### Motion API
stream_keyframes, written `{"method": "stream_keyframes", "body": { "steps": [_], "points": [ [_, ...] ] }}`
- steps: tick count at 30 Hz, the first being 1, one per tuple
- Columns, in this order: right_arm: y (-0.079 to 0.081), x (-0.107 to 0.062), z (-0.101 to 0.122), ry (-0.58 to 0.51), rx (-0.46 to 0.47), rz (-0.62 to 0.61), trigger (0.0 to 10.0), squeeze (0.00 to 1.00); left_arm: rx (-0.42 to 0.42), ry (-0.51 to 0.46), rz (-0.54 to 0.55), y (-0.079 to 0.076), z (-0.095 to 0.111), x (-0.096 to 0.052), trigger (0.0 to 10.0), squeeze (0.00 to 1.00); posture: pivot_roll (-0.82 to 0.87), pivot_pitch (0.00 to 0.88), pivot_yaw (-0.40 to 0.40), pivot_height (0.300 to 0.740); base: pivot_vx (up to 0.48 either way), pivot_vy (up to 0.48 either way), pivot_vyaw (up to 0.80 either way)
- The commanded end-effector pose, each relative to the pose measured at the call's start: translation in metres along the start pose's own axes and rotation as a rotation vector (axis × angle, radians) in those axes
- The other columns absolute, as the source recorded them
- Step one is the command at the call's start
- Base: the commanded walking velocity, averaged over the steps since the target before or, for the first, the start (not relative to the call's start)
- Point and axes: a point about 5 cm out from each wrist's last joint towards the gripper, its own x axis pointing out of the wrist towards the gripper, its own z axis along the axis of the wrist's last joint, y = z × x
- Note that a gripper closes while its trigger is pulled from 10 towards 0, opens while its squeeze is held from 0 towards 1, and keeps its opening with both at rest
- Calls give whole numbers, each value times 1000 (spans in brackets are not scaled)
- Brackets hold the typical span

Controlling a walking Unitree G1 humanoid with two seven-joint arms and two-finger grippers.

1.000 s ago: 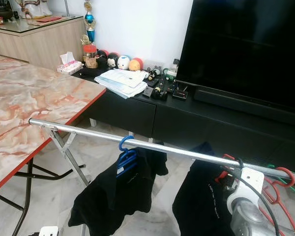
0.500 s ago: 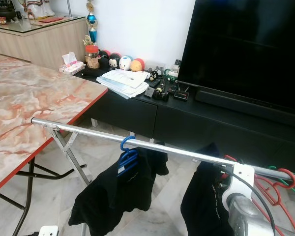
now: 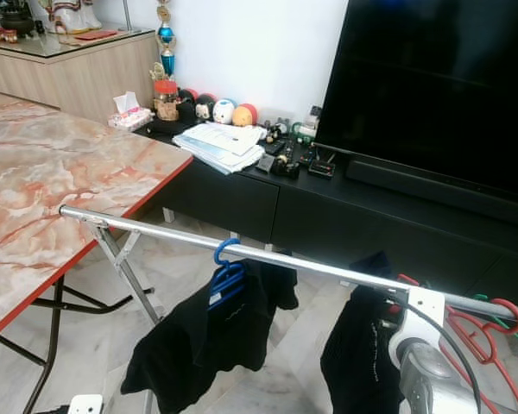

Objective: Hang hanger

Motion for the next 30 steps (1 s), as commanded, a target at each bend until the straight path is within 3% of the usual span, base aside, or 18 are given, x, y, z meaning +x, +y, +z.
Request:
{"method": "stream_keyframes", "body": {
  "steps": [1, 23, 30],
  "points": [
    [-5, 1, 6, -19, 6, -15, 10000, 0, -13, -3, -4, -2, 1, 0, 10000, 0, 97, 0, -76, 740, 0, 0, 0],
    [1, 23, 10, -12, 59, -46, 10000, 0, -14, -20, 5, 1, 5, 1, 10000, 0, 109, 0, -64, 740, 0, 0, 0],
    [-13, 26, -6, 43, 106, -178, 10000, 0, -15, -25, 3, 0, 6, 1, 10000, 0, 114, 0, -60, 740, 0, 0, 0]
  ]
}}
